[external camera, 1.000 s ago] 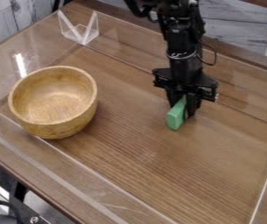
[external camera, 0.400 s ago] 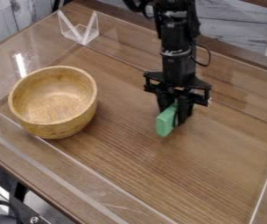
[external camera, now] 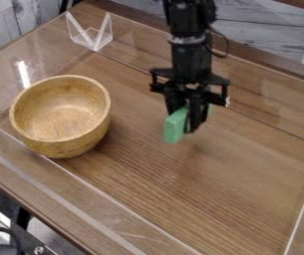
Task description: Put the green block in the brown bowl
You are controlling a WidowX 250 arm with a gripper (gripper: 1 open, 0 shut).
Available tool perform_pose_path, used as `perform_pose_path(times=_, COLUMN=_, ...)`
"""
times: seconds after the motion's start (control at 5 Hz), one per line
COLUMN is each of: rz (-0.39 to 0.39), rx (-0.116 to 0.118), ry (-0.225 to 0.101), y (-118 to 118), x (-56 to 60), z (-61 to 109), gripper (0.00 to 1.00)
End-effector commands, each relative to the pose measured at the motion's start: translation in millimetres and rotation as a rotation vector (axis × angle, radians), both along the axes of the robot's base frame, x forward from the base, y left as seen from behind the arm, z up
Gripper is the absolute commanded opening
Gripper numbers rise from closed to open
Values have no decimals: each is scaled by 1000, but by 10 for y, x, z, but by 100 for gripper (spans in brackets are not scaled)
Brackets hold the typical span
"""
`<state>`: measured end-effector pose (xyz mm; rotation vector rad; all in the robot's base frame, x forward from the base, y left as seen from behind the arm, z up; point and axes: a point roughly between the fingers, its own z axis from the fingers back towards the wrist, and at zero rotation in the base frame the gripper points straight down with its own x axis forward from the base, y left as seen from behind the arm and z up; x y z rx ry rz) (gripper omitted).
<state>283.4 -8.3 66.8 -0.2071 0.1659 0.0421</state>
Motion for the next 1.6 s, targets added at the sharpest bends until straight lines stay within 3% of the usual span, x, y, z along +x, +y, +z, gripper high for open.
perform_pose_path(times=0.0, rz=18, rx=-4, ry=-86, y=136, x=-45, z=436, gripper=0)
perform_pose_path(times=0.2, rz=67, rx=2, ry=-116, y=320, x=-183, z=937, gripper=0)
perform_pose_path(times=0.4, rz=116, rx=16, ry=-140, y=780, x=-435, z=1308, gripper=0)
perform_pose_path(times=0.8, rz=147, rx=20, ry=-158, y=1701, x=-821, z=1123, gripper=0)
perform_pose_path(times=1.0, rz=165, rx=13, ry=-172, y=1981, x=-897, z=962, gripper=0)
perform_pose_path(times=1.4, rz=187, rx=4, ry=-177, y=1911, x=-916, z=757, gripper=0)
